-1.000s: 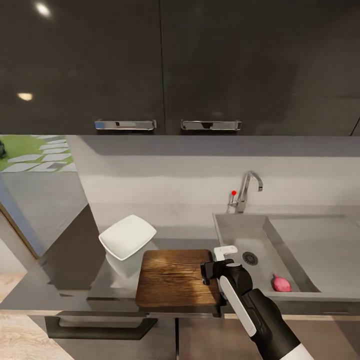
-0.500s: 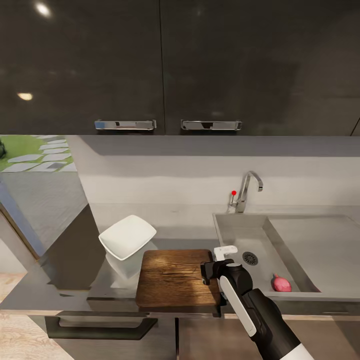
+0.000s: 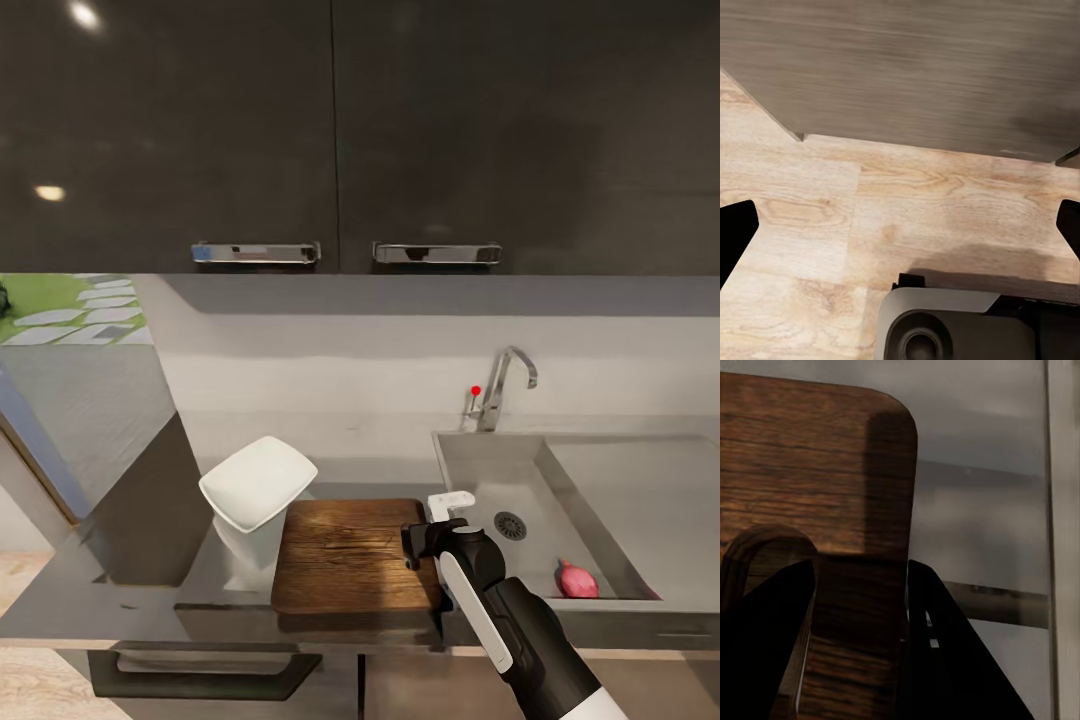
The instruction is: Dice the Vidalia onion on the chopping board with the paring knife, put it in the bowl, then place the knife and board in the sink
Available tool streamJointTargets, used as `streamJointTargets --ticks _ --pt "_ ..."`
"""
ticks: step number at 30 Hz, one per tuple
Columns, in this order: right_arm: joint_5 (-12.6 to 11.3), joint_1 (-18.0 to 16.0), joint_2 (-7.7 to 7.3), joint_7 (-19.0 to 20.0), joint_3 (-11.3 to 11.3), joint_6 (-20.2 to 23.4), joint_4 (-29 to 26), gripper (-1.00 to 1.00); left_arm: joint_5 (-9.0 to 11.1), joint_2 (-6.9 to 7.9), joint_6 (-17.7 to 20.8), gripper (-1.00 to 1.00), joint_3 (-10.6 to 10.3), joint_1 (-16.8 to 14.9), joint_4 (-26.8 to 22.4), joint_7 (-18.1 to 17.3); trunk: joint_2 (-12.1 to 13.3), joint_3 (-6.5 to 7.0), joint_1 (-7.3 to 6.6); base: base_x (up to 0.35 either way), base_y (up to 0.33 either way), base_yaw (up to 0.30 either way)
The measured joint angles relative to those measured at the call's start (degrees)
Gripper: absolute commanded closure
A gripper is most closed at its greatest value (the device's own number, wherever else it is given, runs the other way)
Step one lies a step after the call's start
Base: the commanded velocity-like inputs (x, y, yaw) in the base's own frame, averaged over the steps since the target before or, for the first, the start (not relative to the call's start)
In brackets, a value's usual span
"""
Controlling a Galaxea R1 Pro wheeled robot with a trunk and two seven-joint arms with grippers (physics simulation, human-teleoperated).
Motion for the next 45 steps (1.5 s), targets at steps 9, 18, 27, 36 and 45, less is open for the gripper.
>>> streamJointTargets --ticks 9,18,27,36,45 --pt "0.0 0.0 0.0 0.0 0.0 0.0 0.0 1.0 0.0 0.01 0.0 -1.0 0.0 0.0 0.0 0.0 0.0 0.0 0.0 0.001 0.001 0.0" --pt "0.0 0.0 -0.03 0.0 -0.1 0.0 0.0 1.0 0.1 0.0 0.0 -1.0 0.0 0.0 0.1 0.0 0.0 0.0 0.0 0.0 0.0 0.0" --pt "0.1 0.0 -0.19 0.0 -0.1 0.1 0.0 1.0 0.1 -0.04 0.0 -1.0 0.0 0.0 0.1 0.0 0.0 0.0 0.0 0.0 0.0 0.0" --pt "0.1 0.0 -0.26 0.0 -0.1 0.1 0.0 1.0 0.1 -0.05 0.0 -1.0 0.0 0.0 0.1 0.0 0.0 0.0 0.0 -0.001 0.0 0.0" --pt "0.1 0.0 -0.26 -0.1 -0.1 0.1 0.0 1.0 0.1 -0.06 0.0 -1.0 0.0 0.0 0.1 0.0 0.0 0.0 0.0 -0.038 0.0 0.0"
